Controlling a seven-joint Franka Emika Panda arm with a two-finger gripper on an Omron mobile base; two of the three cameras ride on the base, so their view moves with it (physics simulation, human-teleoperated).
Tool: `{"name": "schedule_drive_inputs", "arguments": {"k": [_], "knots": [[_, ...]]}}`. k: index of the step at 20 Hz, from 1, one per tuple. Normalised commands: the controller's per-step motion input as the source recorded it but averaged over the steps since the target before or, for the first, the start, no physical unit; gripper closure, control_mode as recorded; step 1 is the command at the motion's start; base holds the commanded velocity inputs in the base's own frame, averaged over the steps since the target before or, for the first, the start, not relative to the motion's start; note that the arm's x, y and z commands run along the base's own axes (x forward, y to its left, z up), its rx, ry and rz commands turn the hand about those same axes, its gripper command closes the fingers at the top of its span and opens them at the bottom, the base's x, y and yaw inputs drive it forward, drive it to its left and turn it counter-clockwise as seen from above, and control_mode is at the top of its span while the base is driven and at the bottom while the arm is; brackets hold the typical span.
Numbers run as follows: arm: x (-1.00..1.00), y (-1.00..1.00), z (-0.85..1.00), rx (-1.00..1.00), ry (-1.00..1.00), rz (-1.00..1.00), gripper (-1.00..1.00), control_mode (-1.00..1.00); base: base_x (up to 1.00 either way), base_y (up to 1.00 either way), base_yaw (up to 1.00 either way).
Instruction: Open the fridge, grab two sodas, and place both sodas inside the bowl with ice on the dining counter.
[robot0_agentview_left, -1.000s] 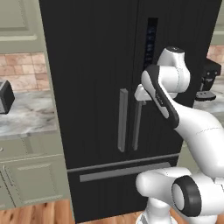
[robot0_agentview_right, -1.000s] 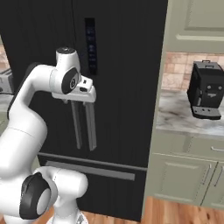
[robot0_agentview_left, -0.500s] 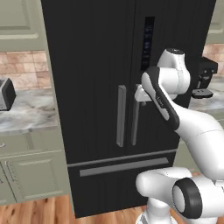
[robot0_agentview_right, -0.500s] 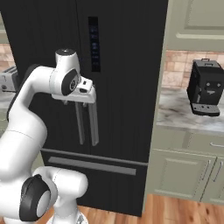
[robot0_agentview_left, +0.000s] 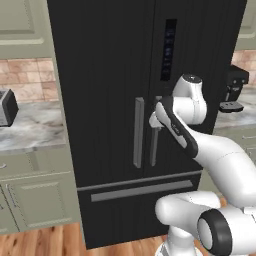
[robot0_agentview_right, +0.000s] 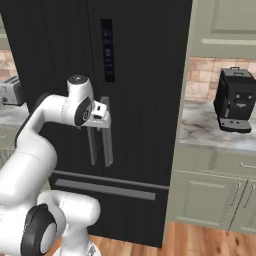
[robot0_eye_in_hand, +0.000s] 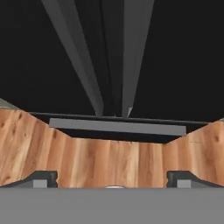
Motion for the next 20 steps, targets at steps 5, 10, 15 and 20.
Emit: {"name": "schedule_drive_inputs", "arguments": {"k": [5, 10, 15, 20], "knots": [[0.07, 0.03, -0.19, -0.02, -0.37, 0.0, -1.0, -1.0, 0.0, 0.0, 0.0], [0.12, 0.0, 0.03, -0.04, -0.23, -0.04, -1.0, -1.0, 0.0, 0.0, 0.0], [0.37, 0.0, 0.04, 0.0, -0.01, -0.1, -1.0, -1.0, 0.0, 0.0, 0.0], [0.38, 0.0, 0.01, 0.0, 0.0, -0.05, -1.0, -1.0, 0.0, 0.0, 0.0]]}}
